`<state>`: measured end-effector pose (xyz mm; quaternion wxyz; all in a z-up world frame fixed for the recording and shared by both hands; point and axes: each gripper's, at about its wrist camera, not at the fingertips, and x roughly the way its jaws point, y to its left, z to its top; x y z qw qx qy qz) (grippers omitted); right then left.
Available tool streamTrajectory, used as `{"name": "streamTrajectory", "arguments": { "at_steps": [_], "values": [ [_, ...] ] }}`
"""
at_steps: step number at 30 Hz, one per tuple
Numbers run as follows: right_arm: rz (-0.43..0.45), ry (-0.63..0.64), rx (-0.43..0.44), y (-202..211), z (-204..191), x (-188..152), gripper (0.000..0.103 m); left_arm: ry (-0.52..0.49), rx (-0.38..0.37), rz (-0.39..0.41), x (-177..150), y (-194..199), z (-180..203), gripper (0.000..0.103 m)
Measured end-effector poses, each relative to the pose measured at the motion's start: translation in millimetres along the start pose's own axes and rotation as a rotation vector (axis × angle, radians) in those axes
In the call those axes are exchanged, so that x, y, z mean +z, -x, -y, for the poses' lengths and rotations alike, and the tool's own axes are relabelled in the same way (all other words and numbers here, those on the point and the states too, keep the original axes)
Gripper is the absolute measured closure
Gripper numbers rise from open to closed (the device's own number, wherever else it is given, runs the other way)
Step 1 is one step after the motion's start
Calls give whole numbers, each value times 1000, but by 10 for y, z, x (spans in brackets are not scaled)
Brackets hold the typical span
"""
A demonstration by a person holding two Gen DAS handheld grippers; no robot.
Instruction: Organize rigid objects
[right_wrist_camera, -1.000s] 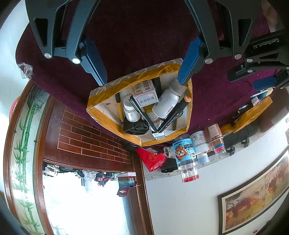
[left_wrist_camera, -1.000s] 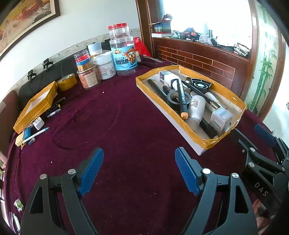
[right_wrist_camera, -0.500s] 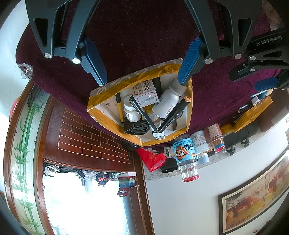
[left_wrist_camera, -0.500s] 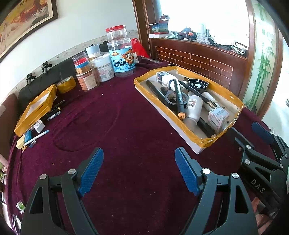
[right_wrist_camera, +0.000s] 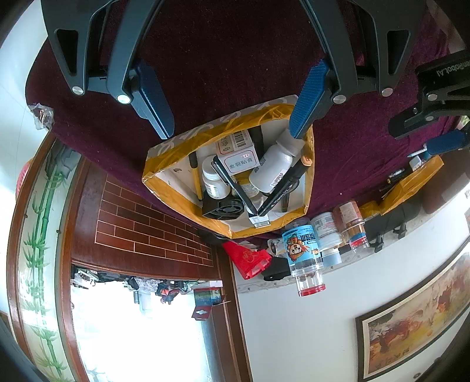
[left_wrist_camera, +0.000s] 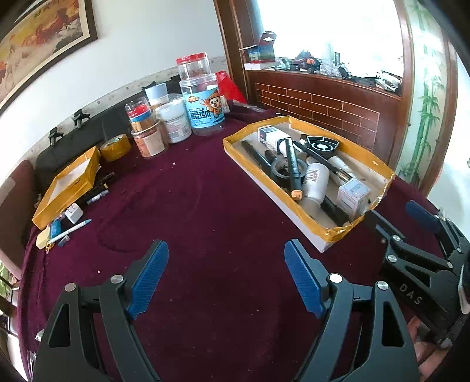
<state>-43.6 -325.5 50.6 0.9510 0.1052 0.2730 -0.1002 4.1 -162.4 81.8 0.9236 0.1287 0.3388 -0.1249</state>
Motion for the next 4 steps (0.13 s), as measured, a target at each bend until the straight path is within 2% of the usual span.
{"name": "streamTrajectory", "arguments": {
  "at_steps": [4],
  "values": [
    [3,-4,0,2,9,-4,27,13,6,-35,14,-71,-27,21]
  ]
}}
